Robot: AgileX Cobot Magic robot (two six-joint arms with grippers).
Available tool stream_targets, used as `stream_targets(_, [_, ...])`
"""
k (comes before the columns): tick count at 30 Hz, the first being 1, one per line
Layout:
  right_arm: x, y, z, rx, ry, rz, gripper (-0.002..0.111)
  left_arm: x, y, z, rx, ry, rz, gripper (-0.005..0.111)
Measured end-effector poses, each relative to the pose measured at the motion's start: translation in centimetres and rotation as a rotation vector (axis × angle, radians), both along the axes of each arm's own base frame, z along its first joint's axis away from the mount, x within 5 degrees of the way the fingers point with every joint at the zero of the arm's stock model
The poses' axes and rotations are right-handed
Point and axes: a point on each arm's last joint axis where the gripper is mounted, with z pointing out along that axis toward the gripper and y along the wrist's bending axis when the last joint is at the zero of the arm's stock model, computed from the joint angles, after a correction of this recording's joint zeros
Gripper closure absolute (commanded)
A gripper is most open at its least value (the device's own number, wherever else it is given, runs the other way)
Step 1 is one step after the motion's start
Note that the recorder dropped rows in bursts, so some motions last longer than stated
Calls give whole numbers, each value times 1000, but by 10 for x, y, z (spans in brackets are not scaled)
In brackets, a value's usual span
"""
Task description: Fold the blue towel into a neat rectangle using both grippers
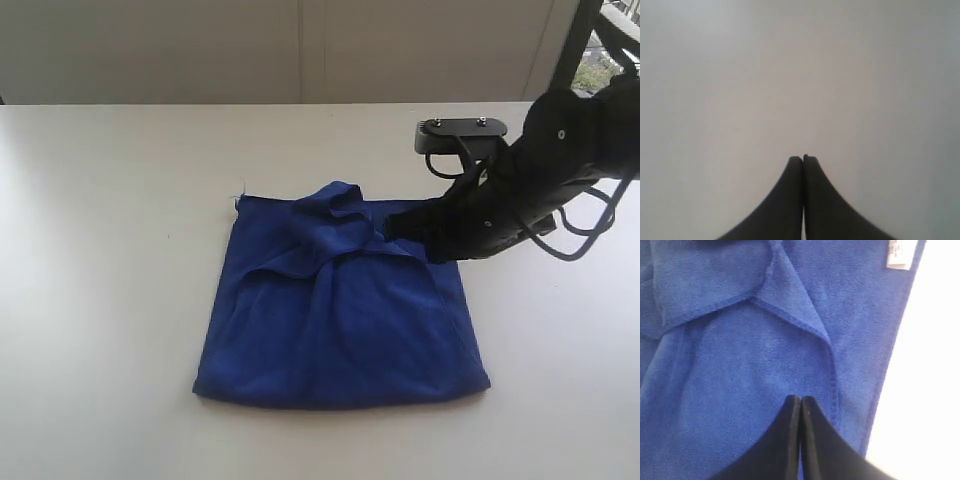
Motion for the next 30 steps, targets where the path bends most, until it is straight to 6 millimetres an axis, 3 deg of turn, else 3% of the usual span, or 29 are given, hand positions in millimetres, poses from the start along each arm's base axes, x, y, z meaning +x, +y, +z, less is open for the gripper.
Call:
stream_targets(5, [2, -6, -1, -26, -38, 14, 108, 23, -29, 1, -217, -47, -193, 107])
stream_targets(8, [2, -6, -1, -36, -41, 32, 108, 49, -41, -10, -294, -9, -247, 107])
stream_targets(13, [3, -6, -2, -38, -45, 33, 108, 98, -58, -26, -327, 29, -365, 107])
stream_targets(20, [14, -4, -9, -41, -39, 35, 108, 160, -98, -26, -347, -10, -500, 107])
stream_targets(25, [18, -3, -12, -42, -42, 32, 108, 189, -143, -24, -332, -40, -600, 107])
stream_targets(30, [22, -17, -11, -35, -54, -21, 108, 211, -190, -28, -312, -81, -670, 107])
